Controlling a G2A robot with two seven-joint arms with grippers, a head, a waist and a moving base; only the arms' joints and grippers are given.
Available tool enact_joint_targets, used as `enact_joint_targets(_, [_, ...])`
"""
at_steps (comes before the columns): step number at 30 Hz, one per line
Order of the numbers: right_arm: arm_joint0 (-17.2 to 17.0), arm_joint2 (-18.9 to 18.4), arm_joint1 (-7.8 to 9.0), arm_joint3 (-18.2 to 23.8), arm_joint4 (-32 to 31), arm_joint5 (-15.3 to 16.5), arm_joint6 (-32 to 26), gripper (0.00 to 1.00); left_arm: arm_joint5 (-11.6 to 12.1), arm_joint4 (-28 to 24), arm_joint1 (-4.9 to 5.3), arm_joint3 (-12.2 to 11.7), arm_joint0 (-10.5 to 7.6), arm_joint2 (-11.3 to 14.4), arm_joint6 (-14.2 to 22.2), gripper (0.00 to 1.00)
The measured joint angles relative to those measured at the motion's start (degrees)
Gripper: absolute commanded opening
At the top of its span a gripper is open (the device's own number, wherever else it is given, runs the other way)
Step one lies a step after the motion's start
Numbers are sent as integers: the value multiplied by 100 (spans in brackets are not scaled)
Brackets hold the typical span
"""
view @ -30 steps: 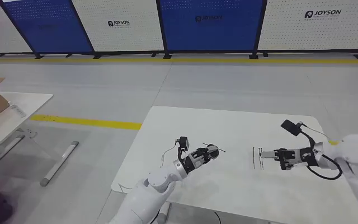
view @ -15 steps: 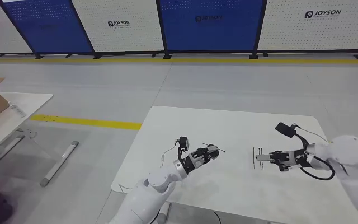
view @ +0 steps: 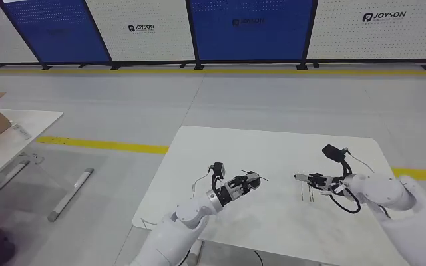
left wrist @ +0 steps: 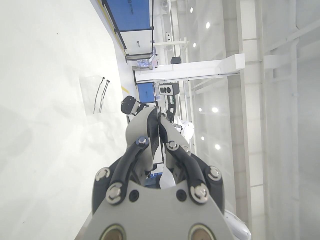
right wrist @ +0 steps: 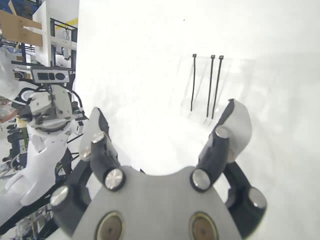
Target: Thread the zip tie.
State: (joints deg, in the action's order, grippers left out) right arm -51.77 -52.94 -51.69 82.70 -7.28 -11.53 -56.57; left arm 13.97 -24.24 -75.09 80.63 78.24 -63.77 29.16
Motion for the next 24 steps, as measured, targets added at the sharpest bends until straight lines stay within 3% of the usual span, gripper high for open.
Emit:
enact_joint_targets(10, [-11, 2, 2, 12, 3, 38, -16, 100, 0, 0, 0, 0, 0, 0, 0, 0])
enact_joint_targets(16, [18, -25, 38, 17, -391, 847, -256, 100, 0, 0, 0, 0, 0, 0, 0, 0])
enact_joint_targets(21, [304, -38, 70, -7, -738, 1091, -1023, 100, 0, 0, 0, 0, 0, 0, 0, 0])
enact_joint_targets(24, [589, 86, 4, -297, -684, 1088, -1424, 100, 0, 0, 0, 0, 0, 0, 0, 0])
